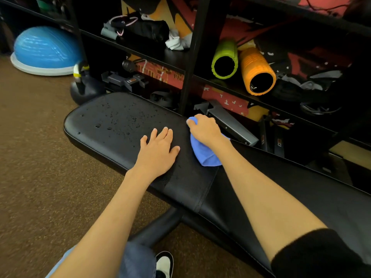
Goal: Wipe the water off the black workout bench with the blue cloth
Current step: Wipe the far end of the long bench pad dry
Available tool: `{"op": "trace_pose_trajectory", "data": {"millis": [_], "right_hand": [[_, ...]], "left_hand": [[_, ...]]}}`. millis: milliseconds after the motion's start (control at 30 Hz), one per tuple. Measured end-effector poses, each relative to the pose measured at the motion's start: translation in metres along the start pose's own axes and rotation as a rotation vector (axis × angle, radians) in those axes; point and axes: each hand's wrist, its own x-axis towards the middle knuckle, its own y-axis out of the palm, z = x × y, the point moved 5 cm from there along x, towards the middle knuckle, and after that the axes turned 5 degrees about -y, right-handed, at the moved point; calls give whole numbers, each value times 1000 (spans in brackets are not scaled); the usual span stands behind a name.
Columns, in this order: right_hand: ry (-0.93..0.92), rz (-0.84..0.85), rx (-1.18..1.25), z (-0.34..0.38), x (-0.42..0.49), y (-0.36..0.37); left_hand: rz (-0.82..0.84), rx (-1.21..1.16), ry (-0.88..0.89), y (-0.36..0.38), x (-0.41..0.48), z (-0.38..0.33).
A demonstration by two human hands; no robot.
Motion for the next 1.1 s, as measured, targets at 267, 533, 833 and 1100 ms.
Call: {"op": "trace_pose_trajectory", "data": {"millis": [267, 533, 833, 1100], "right_hand": [[-328, 92, -2, 27, -51, 6], [-307, 80, 33, -25, -64, -23], [-162, 118, -70, 5, -20, 1], [-476, 160, -51, 35, -98, 11]], "left_hand": [[-307, -416, -124, -27, -1, 11], [-173, -192, -95, -20, 3, 18], [-51, -129, -98, -14, 9, 22], [-79, -175, -104, -11, 13, 21]]}}
